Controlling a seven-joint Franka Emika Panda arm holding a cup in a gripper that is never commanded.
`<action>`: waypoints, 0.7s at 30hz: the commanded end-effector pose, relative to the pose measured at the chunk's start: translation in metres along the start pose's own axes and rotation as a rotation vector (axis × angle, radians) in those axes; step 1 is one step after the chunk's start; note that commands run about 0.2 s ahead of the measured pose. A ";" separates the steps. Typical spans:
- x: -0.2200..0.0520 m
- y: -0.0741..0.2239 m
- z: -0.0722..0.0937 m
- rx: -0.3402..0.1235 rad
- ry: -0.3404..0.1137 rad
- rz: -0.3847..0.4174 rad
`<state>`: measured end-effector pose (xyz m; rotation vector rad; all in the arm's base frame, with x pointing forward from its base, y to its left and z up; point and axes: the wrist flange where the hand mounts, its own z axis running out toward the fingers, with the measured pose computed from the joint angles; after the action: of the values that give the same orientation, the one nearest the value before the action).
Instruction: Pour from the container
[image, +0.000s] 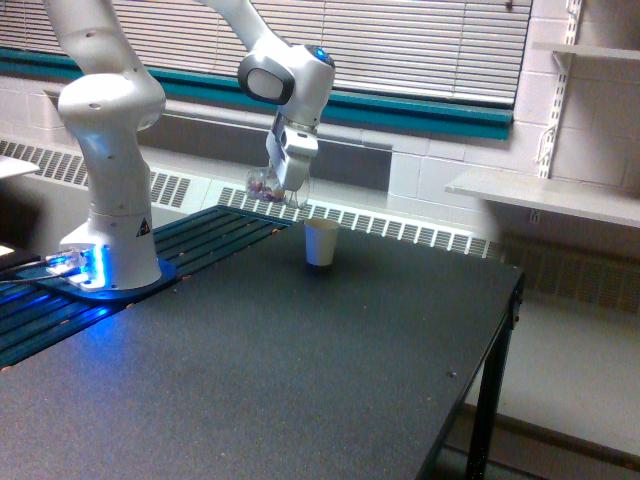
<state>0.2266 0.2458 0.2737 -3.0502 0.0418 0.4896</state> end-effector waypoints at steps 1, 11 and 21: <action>0.006 0.004 -0.005 -0.007 0.004 -0.010; 0.019 0.007 -0.007 -0.024 0.011 -0.008; 0.024 0.004 -0.005 -0.038 -0.005 -0.027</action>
<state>0.2484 0.2378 0.2697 -3.0828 0.0228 0.4970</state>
